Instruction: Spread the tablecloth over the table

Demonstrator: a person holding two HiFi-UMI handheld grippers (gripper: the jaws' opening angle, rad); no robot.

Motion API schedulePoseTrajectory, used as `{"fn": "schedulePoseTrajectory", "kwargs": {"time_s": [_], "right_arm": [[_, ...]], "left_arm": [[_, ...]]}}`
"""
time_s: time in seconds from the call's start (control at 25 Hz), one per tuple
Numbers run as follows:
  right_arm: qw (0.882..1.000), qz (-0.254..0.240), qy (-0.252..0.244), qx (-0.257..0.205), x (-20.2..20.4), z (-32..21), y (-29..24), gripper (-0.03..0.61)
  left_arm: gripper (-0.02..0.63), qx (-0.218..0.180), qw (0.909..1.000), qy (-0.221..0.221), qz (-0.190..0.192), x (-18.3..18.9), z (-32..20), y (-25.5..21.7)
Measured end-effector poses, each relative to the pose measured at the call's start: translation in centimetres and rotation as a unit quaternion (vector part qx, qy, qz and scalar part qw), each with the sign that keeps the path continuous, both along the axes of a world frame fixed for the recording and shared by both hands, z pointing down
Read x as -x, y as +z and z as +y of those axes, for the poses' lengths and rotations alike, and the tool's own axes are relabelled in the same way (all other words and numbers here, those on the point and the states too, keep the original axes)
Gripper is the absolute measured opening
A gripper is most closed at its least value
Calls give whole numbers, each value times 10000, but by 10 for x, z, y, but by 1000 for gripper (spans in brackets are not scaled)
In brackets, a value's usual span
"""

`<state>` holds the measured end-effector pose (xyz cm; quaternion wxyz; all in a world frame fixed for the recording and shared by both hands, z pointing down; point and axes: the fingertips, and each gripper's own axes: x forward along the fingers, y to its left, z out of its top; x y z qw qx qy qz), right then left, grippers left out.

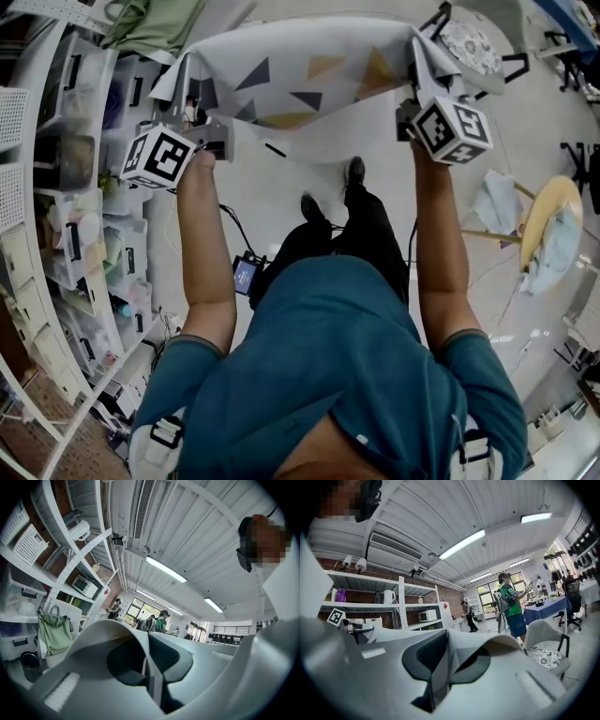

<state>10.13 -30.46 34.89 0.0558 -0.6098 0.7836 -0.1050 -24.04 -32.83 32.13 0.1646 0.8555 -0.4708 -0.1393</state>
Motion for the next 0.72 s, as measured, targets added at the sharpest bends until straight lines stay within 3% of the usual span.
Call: {"fn": "schedulePoseTrajectory", "kwargs": {"time_s": [0.72], "right_arm": [[9946, -546, -384, 794, -29, 88, 83, 33]], "left_arm": [[9, 701, 9966, -353, 262, -24, 110, 79]]}}
